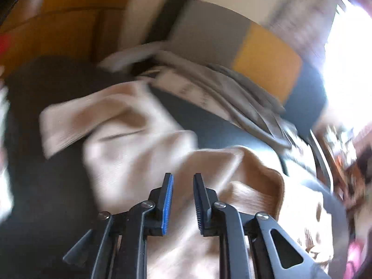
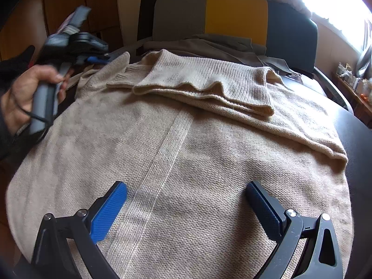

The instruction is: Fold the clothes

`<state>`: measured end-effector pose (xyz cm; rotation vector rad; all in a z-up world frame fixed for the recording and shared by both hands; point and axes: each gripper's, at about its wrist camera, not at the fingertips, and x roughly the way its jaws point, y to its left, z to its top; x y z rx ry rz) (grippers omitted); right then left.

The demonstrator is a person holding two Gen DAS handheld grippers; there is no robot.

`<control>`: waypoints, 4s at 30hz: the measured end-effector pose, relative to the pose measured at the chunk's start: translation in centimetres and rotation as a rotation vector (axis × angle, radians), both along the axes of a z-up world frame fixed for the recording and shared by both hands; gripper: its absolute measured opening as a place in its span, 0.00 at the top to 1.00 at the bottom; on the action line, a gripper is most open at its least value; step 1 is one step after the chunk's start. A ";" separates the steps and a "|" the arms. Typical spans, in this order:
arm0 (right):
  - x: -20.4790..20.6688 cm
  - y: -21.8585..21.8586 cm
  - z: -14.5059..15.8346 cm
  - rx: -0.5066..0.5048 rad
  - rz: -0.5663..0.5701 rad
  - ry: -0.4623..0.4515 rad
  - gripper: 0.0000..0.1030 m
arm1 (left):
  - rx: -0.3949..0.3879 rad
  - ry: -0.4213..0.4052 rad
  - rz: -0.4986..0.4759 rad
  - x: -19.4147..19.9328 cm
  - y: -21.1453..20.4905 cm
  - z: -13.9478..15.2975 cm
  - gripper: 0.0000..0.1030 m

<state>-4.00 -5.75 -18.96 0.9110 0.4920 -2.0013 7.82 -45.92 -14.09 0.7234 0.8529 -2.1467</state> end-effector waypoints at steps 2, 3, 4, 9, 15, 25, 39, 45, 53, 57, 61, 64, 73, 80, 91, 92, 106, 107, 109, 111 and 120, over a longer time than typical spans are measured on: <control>-0.2 -0.1 0.1 0.005 0.001 -0.009 0.00 | -0.027 -0.013 0.019 2.0 0.8 -0.4 0.81; -0.3 -0.2 0.3 0.009 0.007 -0.020 0.00 | -0.052 -0.021 0.012 3.0 1.5 -0.3 0.80; -0.5 -0.3 0.5 0.013 0.015 -0.032 0.00 | -0.072 -0.017 -0.010 3.7 2.5 -0.1 0.80; -2.9 -5.5 6.9 -0.097 0.109 -0.032 0.02 | -0.156 0.011 -0.210 5.9 9.0 0.3 0.76; -1.0 -23.4 13.5 -0.077 0.478 -0.042 0.02 | -0.148 -0.025 -0.435 4.5 13.8 -1.5 0.74; 10.5 -46.0 5.6 0.250 0.872 -0.037 0.02 | -0.043 0.037 -0.450 4.9 12.4 -2.9 0.74; 11.1 -47.4 -1.4 0.344 0.829 0.007 0.10 | 0.060 0.137 -0.455 5.5 11.7 -3.8 0.73; 11.6 -46.5 1.7 0.280 0.775 -0.010 0.91 | 0.064 0.139 -0.454 5.5 11.7 -3.8 0.72; 6.5 -40.0 11.1 0.034 0.620 -0.066 0.91 | 0.064 0.134 -0.453 5.5 11.7 -3.7 0.72; 1.3 -34.6 15.4 -0.102 0.492 -0.111 0.90 | 0.076 0.138 -0.453 5.6 11.6 -3.7 0.72; -3.2 -28.1 17.7 -0.212 0.368 -0.171 0.90 | 0.145 0.173 -0.453 6.0 10.7 -3.7 0.72; -6.3 -23.7 17.9 -0.273 0.291 -0.228 0.90 | 0.203 0.195 -0.422 5.8 9.0 -3.1 0.72; -12.6 -15.4 16.9 -0.426 0.191 -0.361 0.90 | 0.320 0.183 -0.300 -0.7 3.6 -2.8 0.67; -15.8 -7.6 17.8 -0.571 0.153 -0.352 0.90 | 0.287 0.178 -0.271 -2.5 3.0 -3.3 0.66; -20.9 2.9 2.4 -0.447 -0.141 -0.553 0.86 | 0.329 0.236 -0.292 -0.3 4.1 -3.5 0.65; -21.0 3.1 1.7 -0.460 -0.143 -0.576 0.85 | 0.356 0.259 -0.283 0.0 3.9 -3.7 0.65; -22.4 2.5 -0.7 -0.350 -0.228 -0.587 0.91 | 0.314 0.263 -0.270 -1.4 3.3 -2.4 0.62; -21.9 2.0 -0.5 -0.302 -0.215 -0.549 0.91 | 0.279 0.239 -0.289 -1.7 3.7 -2.0 0.63; -21.3 1.4 0.4 -0.244 -0.192 -0.483 0.92 | 0.223 0.231 -0.334 -1.8 4.5 -0.7 0.63; -21.0 1.3 2.9 -0.258 -0.169 -0.407 0.93 | 0.204 0.254 -0.390 -1.5 5.3 0.2 0.63; -23.3 3.6 4.5 -0.244 -0.280 -0.301 0.93 | 0.370 0.322 -0.413 2.5 4.6 -0.5 0.62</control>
